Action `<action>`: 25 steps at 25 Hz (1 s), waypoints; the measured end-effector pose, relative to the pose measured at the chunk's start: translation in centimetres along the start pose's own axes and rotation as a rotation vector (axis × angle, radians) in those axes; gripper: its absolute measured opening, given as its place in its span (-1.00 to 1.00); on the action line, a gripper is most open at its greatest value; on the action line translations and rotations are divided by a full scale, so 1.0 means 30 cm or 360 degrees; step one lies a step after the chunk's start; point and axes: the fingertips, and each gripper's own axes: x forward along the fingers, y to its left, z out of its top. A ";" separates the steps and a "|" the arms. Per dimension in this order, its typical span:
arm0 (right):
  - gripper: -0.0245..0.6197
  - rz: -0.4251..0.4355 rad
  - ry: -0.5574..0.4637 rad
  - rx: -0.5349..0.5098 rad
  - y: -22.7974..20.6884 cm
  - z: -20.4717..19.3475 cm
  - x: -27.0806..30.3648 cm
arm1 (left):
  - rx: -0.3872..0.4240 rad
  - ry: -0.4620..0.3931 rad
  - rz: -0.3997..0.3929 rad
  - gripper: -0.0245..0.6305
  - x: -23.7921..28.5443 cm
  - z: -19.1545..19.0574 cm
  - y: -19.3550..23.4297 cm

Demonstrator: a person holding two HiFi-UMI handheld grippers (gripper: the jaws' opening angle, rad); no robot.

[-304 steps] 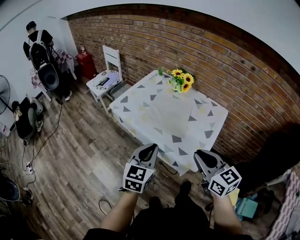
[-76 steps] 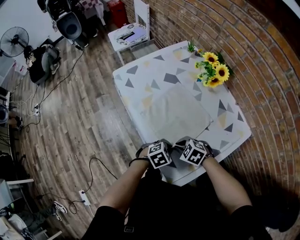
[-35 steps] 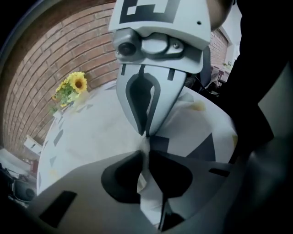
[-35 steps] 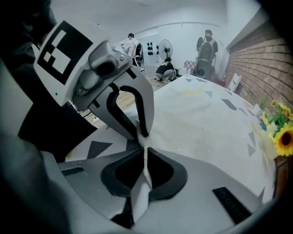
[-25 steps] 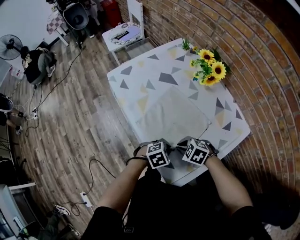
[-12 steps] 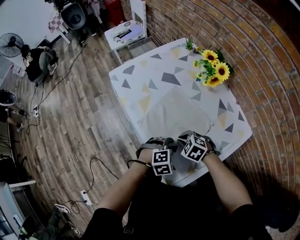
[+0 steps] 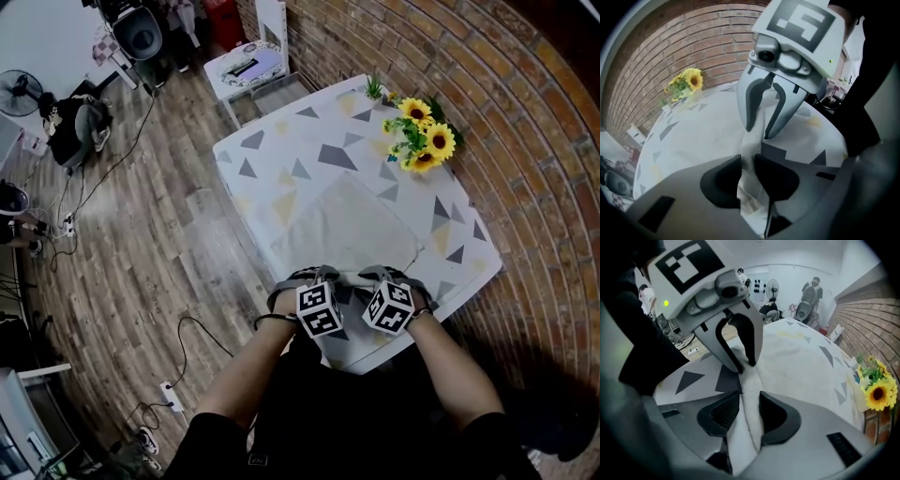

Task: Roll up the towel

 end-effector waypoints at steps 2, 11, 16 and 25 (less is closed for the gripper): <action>-0.52 -0.0034 0.0019 0.0025 -0.013 -0.009 0.014 | 0.0040 0.0010 0.0058 -0.60 -0.009 0.002 0.017; -0.79 0.0246 0.0025 0.0132 0.100 -0.017 -0.024 | 0.0231 0.0079 -0.0110 -0.56 -0.019 -0.042 -0.115; -0.79 0.0355 0.0045 0.0095 0.138 -0.006 -0.049 | 0.0187 0.0071 -0.0248 -0.63 -0.046 -0.058 -0.164; -0.71 0.0158 0.0124 0.0094 0.004 0.011 -0.005 | 0.0253 0.0030 0.0024 -0.34 -0.094 -0.024 -0.044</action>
